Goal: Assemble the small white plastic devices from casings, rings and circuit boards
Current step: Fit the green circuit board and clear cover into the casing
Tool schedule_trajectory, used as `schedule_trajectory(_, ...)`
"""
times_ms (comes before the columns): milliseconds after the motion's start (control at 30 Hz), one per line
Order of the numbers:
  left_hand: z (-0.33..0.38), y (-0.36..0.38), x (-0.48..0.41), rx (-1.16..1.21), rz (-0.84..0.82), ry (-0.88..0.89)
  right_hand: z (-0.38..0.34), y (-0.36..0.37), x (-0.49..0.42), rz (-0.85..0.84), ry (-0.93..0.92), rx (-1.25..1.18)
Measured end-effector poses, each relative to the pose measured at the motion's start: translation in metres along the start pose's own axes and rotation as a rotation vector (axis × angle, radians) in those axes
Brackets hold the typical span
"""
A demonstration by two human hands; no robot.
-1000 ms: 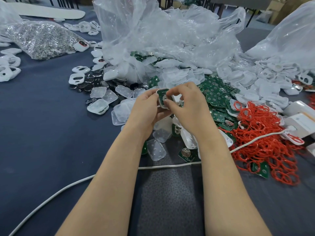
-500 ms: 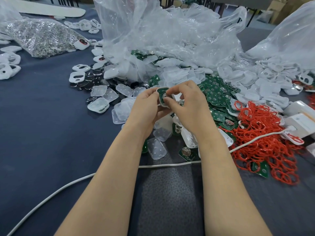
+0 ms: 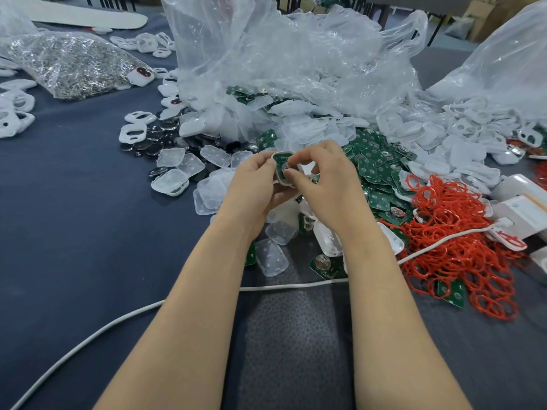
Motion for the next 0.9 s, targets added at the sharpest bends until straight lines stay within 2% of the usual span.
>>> schedule_trajectory(600, 0.0001, 0.0005, 0.0019, -0.036, -0.014, -0.008, 0.0015, -0.0043, 0.0026, -0.005, 0.063, -0.129)
schedule_trajectory(900, 0.0014, -0.0004, 0.0019, -0.063, -0.01, 0.005, 0.0028, -0.0017, 0.0026, -0.019, 0.047, -0.096)
Point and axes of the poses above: each hand's wrist, its own x-axis away from the middle knuckle, its own y-axis out of the palm, z = x × y, the point moved 8 cm from there along -x, towards the middle knuckle, and after that the axes turned 11 degrees about -x, right-handed, at the moved point
